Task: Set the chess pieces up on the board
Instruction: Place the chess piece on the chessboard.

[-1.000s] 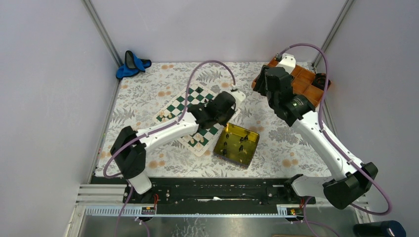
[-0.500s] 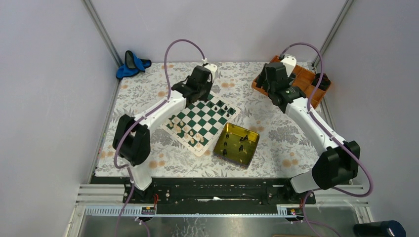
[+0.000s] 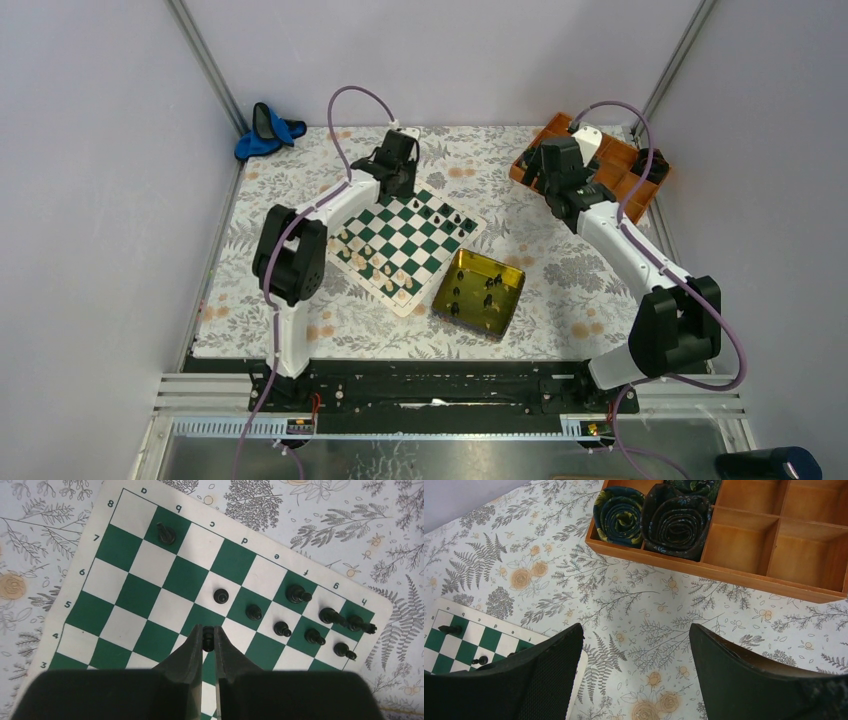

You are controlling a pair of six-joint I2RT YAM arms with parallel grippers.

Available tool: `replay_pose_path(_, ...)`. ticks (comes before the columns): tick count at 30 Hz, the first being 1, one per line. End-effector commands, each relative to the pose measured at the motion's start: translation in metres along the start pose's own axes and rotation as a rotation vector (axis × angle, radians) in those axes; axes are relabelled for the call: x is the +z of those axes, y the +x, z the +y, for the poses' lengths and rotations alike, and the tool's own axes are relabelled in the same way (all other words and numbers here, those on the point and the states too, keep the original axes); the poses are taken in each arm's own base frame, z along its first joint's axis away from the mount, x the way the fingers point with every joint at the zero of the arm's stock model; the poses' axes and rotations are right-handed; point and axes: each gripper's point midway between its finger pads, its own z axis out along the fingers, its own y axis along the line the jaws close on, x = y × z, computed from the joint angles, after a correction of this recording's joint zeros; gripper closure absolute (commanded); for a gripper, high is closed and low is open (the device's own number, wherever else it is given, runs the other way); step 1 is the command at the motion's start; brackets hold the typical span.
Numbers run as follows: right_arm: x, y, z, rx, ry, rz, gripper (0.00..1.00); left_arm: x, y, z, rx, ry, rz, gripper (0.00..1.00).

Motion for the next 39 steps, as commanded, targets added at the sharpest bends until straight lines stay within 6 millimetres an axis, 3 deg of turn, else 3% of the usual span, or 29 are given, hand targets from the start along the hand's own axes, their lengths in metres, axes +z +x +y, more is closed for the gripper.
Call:
replay_pose_path(1,0.004,-0.011,0.005,0.031,-0.023,-0.043,0.15,0.007,-0.035,0.006,-0.145,0.041,-0.108,1.0)
replay_pose_path(14,0.013,0.002,0.008,0.018,-0.031,-0.012,0.15,0.031,-0.035,0.031,-0.238,0.055,-0.117,1.0)
replay_pose_path(31,0.022,0.007,0.008,0.011,-0.026,0.002,0.15,0.057,-0.026,0.028,-0.23,0.066,-0.072,1.0)
replay_pose_path(39,0.024,0.006,0.008,0.017,-0.031,0.006,0.15,0.067,-0.015,0.037,-0.23,0.015,-0.045,1.0)
